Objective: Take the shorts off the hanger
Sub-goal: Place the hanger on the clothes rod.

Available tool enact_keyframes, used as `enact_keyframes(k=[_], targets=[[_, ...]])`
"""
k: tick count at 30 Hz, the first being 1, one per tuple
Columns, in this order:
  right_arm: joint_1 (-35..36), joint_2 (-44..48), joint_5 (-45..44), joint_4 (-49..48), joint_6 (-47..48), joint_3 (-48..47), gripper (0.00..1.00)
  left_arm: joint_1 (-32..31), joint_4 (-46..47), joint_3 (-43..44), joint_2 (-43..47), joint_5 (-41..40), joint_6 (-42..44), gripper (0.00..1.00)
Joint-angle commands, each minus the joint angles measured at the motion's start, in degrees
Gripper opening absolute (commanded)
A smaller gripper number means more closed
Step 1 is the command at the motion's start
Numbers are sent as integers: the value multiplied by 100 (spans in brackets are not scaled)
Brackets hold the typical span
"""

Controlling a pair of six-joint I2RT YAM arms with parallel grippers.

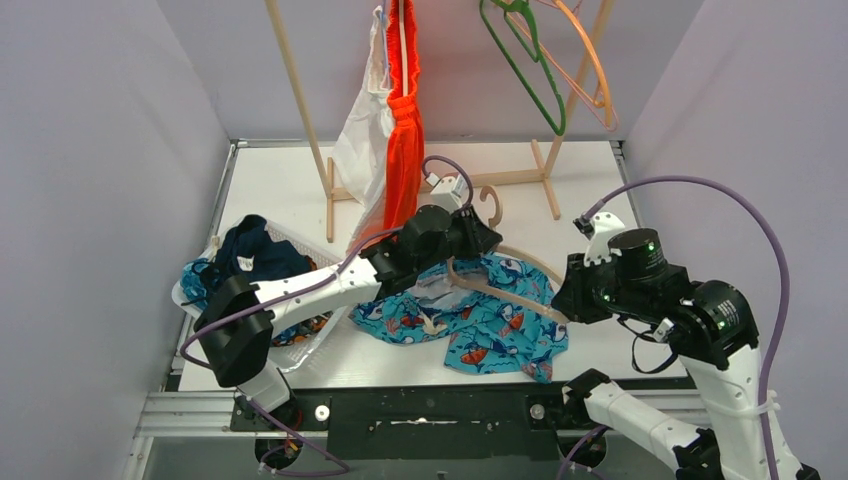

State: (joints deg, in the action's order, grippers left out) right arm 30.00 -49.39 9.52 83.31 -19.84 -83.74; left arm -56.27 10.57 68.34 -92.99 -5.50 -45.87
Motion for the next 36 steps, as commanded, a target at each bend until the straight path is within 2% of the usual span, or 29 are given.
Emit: enact_keyframes(k=[1,4,6,8,14,21,29,36], targets=[[10,103,-711,-637,0,-423,0,-33,238,373,117,430,323,16],[15,267,-871,-1021,57,-524,0,-33,244,316,318,643,436,41],[15,325,-1012,-1203,127,-561,0,-37,244,240,499,813,560,53],[16,377,-1150,-1374,213,-514,0,-33,263,58,705,953,626,60],[15,480,-1347,-1903,334,-205,0,13,596,-727,1414,1022,707,66],[19,516,-1340,-2207,454,-241,0,63,260,-903,1760,892,749,67],[5,756,-1676,-3764,993,147,0,77,20,-1522,2283,566,585,67],[11,523,-2101,-5306,1623,499,0,96,-323,-2148,2932,241,316,69]])
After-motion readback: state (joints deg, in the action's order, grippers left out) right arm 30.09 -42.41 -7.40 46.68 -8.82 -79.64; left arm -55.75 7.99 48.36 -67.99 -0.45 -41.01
